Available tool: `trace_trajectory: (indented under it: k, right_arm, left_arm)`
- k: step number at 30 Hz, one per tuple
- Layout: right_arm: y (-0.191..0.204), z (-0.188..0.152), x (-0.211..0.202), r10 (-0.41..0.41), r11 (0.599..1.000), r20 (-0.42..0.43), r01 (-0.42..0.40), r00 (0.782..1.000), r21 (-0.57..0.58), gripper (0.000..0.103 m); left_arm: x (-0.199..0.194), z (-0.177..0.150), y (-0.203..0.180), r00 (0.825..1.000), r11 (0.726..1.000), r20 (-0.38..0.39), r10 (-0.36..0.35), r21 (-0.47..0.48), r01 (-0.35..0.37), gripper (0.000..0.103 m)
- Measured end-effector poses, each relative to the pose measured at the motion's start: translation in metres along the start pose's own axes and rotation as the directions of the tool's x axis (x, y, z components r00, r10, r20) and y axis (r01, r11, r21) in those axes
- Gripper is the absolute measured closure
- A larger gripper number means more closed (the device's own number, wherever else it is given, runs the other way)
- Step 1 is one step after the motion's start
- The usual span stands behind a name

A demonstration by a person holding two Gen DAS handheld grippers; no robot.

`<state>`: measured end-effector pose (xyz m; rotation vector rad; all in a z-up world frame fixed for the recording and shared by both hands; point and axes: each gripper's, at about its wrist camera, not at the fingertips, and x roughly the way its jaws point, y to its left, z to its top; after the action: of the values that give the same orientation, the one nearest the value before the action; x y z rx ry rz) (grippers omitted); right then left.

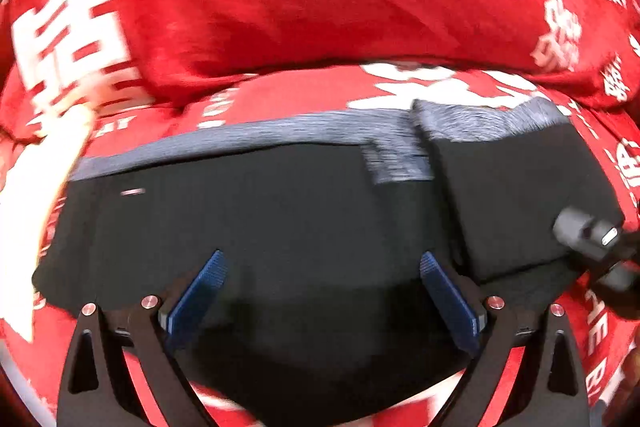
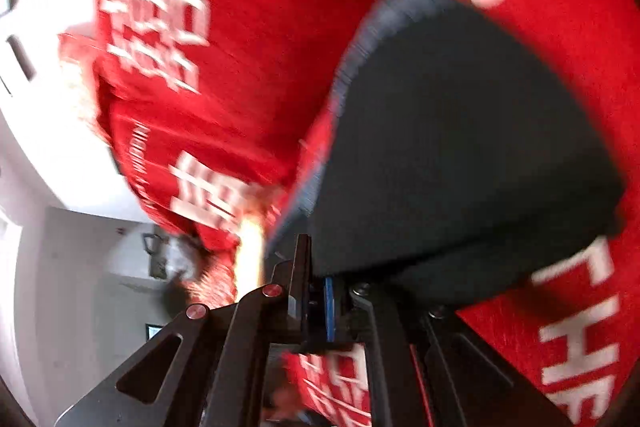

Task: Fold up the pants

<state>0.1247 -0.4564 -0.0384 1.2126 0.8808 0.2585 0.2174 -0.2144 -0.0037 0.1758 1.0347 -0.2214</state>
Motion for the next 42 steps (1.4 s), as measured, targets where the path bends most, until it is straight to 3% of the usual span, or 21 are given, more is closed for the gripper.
trace_trajectory:
  k: [4, 9, 12, 13, 14, 15, 16, 21, 24, 28, 30, 32, 35, 37, 39, 40, 41, 42]
  right_arm:
    - [-0.004, -0.013, 0.008, -0.03, 0.999, -0.016, 0.03, 0.999, -0.026, 0.097]
    - [0.033, -0.021, 0.005, -0.158, 0.964, -0.08, 0.136, 0.984, -0.227, 0.096]
    - [0.052, -0.022, -0.015, -0.121, 0.957, -0.055, 0.101, 0.991, -0.273, 0.089]
    - [0.052, -0.02, -0.017, -0.102, 0.961, -0.043, 0.087, 0.994, -0.263, 0.082]
    - [0.052, -0.016, -0.019, -0.088, 0.969, -0.032, 0.078, 0.996, -0.236, 0.066]
    - [0.052, -0.014, -0.018, -0.066, 0.975, -0.03, 0.058, 0.997, -0.213, 0.056]
    - [0.05, -0.012, -0.013, -0.039, 0.982, -0.03, 0.033, 0.999, -0.186, 0.053]
    - [0.027, -0.017, 0.027, 0.019, 1.0, -0.053, -0.019, 0.998, -0.012, 0.053]
    - [0.016, -0.019, 0.036, 0.027, 0.997, 0.021, -0.028, 0.999, 0.067, 0.054]
    - [0.002, -0.019, 0.04, 0.047, 0.98, 0.062, -0.058, 0.997, 0.19, 0.071]
    - [0.003, -0.022, 0.036, 0.051, 0.977, 0.056, -0.061, 0.997, 0.202, 0.071]
    - [0.007, -0.026, 0.027, -0.008, 0.985, 0.067, -0.004, 0.998, 0.173, 0.071]
    - [0.01, -0.029, 0.007, -0.078, 0.99, 0.159, 0.058, 0.984, 0.128, 0.063]
    - [0.005, -0.023, 0.005, -0.076, 0.986, 0.187, 0.045, 0.98, 0.164, 0.055]
    - [0.002, -0.015, 0.013, -0.068, 0.978, 0.204, 0.025, 0.977, 0.206, 0.054]
    - [0.003, -0.013, 0.014, -0.068, 0.978, 0.21, 0.023, 0.975, 0.207, 0.057]
    - [0.004, -0.008, 0.018, -0.087, 0.978, 0.213, 0.043, 0.973, 0.203, 0.065]
    - [0.004, -0.006, 0.019, -0.104, 0.978, 0.208, 0.061, 0.973, 0.202, 0.083]
  left_arm:
    - [-0.008, 0.0, 0.03, 0.999, 0.999, 0.001, 0.044, -0.024, -0.044, 0.004]
    - [-0.007, 0.003, 0.04, 0.999, 0.998, -0.002, 0.05, -0.034, -0.05, 0.004]
    - [-0.007, 0.004, 0.034, 0.999, 0.999, 0.011, 0.049, -0.017, -0.049, 0.004]
    - [-0.008, 0.003, 0.033, 0.999, 0.999, 0.01, 0.052, -0.017, -0.052, 0.004]
    - [-0.009, 0.002, 0.031, 0.999, 0.999, 0.007, 0.048, -0.02, -0.048, 0.004]
    - [-0.009, 0.001, 0.03, 0.999, 0.999, 0.003, 0.039, -0.024, -0.039, 0.004]
    - [-0.01, 0.0, 0.03, 0.999, 0.999, 0.001, 0.034, -0.026, -0.034, 0.004]
    - [-0.012, -0.005, 0.032, 0.999, 0.999, -0.004, 0.035, -0.021, -0.035, 0.004]
    - [-0.011, -0.007, 0.037, 0.999, 0.999, -0.016, 0.028, -0.029, -0.029, 0.004]
    - [-0.009, -0.011, 0.04, 0.999, 0.999, -0.027, 0.026, -0.035, -0.027, 0.004]
    - [-0.01, -0.012, 0.043, 0.999, 0.999, -0.03, 0.019, -0.044, -0.021, 0.004]
    - [-0.01, -0.014, 0.047, 0.999, 0.999, -0.029, 0.018, -0.046, -0.02, 0.004]
    - [-0.009, -0.015, 0.048, 0.999, 0.999, -0.033, 0.019, -0.046, -0.02, 0.004]
    - [-0.007, -0.016, 0.048, 0.999, 0.999, -0.041, 0.018, -0.048, -0.02, 0.004]
    - [-0.008, -0.016, 0.048, 0.999, 0.998, -0.043, 0.013, -0.055, -0.015, 0.004]
    - [-0.009, -0.016, 0.048, 0.999, 0.998, -0.043, 0.012, -0.054, -0.014, 0.004]
    - [-0.01, -0.016, 0.048, 0.999, 0.999, -0.043, 0.013, -0.051, -0.015, 0.004]
    - [-0.011, -0.015, 0.048, 0.999, 0.999, -0.042, 0.014, -0.05, -0.017, 0.004]
